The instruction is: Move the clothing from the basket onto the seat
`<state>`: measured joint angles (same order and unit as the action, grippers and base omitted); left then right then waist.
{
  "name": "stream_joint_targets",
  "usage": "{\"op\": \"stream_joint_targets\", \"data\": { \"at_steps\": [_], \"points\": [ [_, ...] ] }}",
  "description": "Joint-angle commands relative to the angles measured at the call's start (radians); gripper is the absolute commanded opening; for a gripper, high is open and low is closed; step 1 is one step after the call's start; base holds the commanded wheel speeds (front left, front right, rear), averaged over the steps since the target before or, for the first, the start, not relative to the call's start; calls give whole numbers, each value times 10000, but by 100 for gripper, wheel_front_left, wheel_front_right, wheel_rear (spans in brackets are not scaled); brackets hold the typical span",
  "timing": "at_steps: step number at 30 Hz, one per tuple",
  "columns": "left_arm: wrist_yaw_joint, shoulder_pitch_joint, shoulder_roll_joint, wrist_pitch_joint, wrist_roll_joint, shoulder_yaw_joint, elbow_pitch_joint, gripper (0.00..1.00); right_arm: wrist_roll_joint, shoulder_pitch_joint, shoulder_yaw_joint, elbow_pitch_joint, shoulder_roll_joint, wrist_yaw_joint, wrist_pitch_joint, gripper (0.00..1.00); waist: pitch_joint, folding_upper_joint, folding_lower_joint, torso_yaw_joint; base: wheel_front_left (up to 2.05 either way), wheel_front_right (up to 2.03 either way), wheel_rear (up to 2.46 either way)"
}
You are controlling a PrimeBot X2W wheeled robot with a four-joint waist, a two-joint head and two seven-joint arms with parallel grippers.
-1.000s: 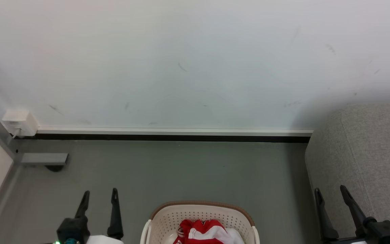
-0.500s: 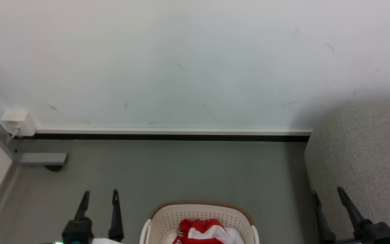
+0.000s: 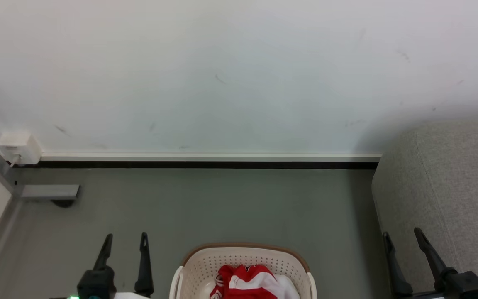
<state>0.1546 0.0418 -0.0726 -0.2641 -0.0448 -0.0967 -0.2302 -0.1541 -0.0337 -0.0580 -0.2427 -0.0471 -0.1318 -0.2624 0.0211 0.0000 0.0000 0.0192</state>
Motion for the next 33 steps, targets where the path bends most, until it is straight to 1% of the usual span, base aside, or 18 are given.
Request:
{"op": "stream_joint_targets", "data": {
  "at_steps": [1, 7, 14, 16, 25, 29, 33],
  "points": [
    [-23, 13, 9, -7, 16, 27, -4, 100, -35, -33, 20, 46, -60, 21, -38, 100, 122, 0, 0, -29, 0, 0, 0],
    [-106, 493, 27, -7, 126, -55, 96, 100, -31, -501, 122, 220, -59, 21, -38, 100, 1043, 0, 0, -263, 0, 0, 0],
    [-232, 1428, -62, -7, 280, -186, 110, 100, -88, -1317, 136, 482, -56, 21, -37, 100, 2587, 0, 0, -628, 0, 0, 0],
    [-332, 1742, -97, -7, 326, -273, 18, 100, -142, -1601, 115, 577, -56, 21, -37, 100, 3034, 0, 0, -754, 0, 0, 0],
    [-1060, 3467, -26, 83, 615, -1246, -1017, 100, -368, -2824, 31, 969, -50, 21, -38, 100, 4730, 0, 0, -1172, 0, 0, 0],
    [-1444, 4260, 30, 655, 770, -1792, -1572, 100, -501, -3284, -67, 1133, -51, 21, -37, 100, 5381, 0, 0, -1375, 0, 0, 0],
    [-1712, 4871, 49, 1479, 884, -2214, -2163, 100, -596, -3607, -160, 1355, -50, 21, -37, 100, 5910, 0, 0, -1573, 0, 0, 0]
  ]
}}
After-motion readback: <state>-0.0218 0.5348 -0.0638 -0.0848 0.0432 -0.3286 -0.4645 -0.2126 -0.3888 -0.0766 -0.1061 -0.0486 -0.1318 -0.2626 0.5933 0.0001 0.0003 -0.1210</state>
